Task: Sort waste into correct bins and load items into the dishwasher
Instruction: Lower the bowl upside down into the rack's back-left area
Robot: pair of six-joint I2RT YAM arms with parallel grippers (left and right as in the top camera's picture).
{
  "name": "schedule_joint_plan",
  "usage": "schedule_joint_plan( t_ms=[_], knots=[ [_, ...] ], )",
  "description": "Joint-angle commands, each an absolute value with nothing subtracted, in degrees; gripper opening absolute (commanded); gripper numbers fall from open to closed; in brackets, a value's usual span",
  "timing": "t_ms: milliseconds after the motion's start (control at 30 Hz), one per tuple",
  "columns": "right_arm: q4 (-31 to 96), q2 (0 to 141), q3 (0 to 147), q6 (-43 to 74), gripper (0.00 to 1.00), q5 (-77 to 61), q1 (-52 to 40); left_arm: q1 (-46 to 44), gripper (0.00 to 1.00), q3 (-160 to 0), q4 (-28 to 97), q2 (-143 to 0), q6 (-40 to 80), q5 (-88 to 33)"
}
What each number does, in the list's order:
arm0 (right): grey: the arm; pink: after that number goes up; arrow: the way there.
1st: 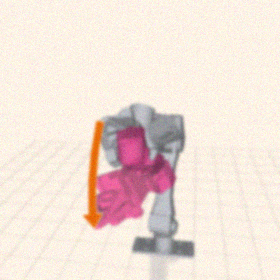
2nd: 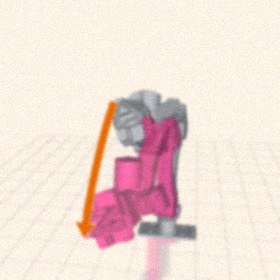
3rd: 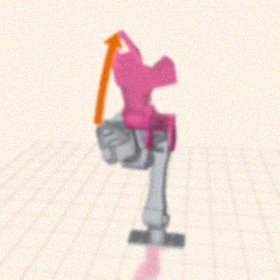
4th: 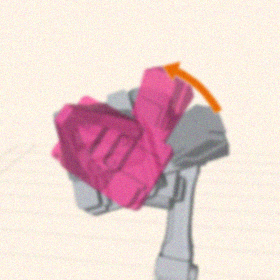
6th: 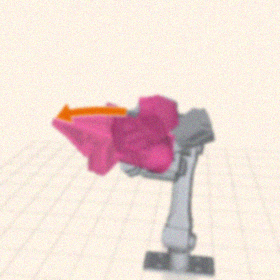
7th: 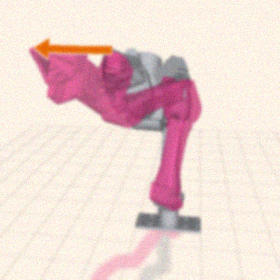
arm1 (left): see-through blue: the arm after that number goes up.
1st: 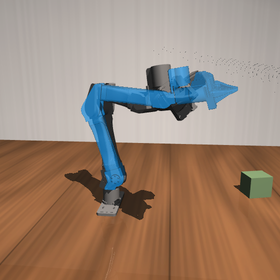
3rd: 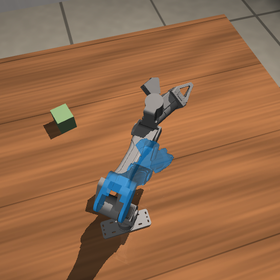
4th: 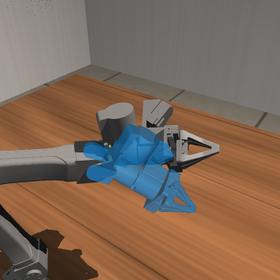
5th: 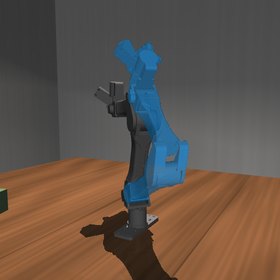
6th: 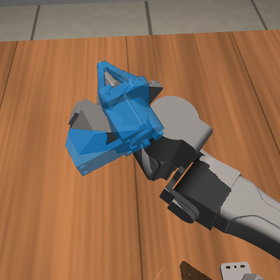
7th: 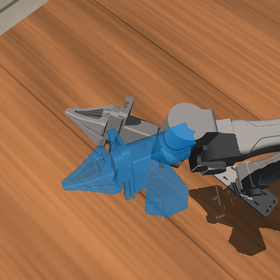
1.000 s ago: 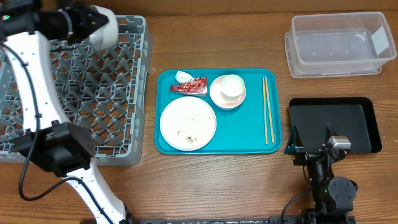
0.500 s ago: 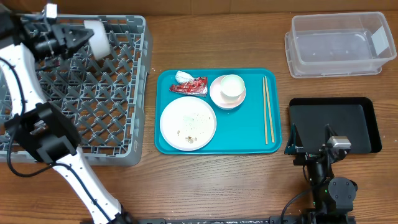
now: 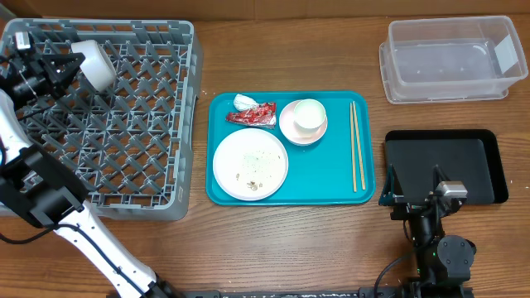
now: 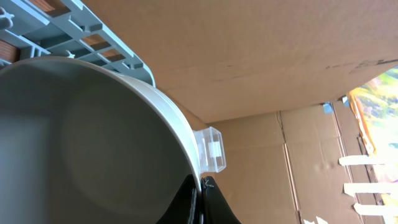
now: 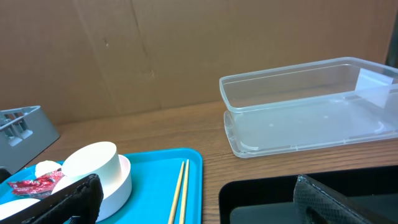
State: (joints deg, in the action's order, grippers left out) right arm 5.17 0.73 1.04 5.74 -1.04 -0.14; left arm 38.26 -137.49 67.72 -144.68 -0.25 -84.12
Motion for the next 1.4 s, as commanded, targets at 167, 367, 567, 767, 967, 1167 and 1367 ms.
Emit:
schedule_joint_plan(
  t_ms=[167, 367, 567, 767, 967, 1167, 1367],
  knots=[
    [4.8, 0.2, 0.4, 5.3, 1.0, -0.5, -0.4, 37.1, 0.04, -137.7, 70.5, -145.0, -2.0, -85.0],
    [4.8, 0.2, 0.4, 5.3, 1.0, -0.5, -0.4, 34.8, 0.04, -137.7, 72.7, -145.0, -4.3, -85.6],
    [4.8, 0.2, 0.4, 5.3, 1.0, -0.5, -0.4, 33.3, 0.04, -137.7, 76.2, -145.0, -4.4, -85.0],
    [4.8, 0.2, 0.4, 5.3, 1.0, -0.5, -0.4, 33.1, 0.04, -137.7, 81.0, -145.0, -7.8, -78.3],
    [4.8, 0.2, 0.4, 5.3, 1.0, -0.5, -0.4, 33.4, 0.04, -137.7, 82.7, -145.0, -8.8, -73.5],
    [4.8, 0.2, 0.4, 5.3, 1.0, -0.5, -0.4, 34.5, 0.04, -137.7, 82.7, -145.0, -7.2, -66.3],
    [4.8, 0.2, 0.4, 5.3, 1.0, -0.5, -0.4, 35.5, 0.04, -137.7, 82.6, -145.0, -5.1, -57.6]
  ],
)
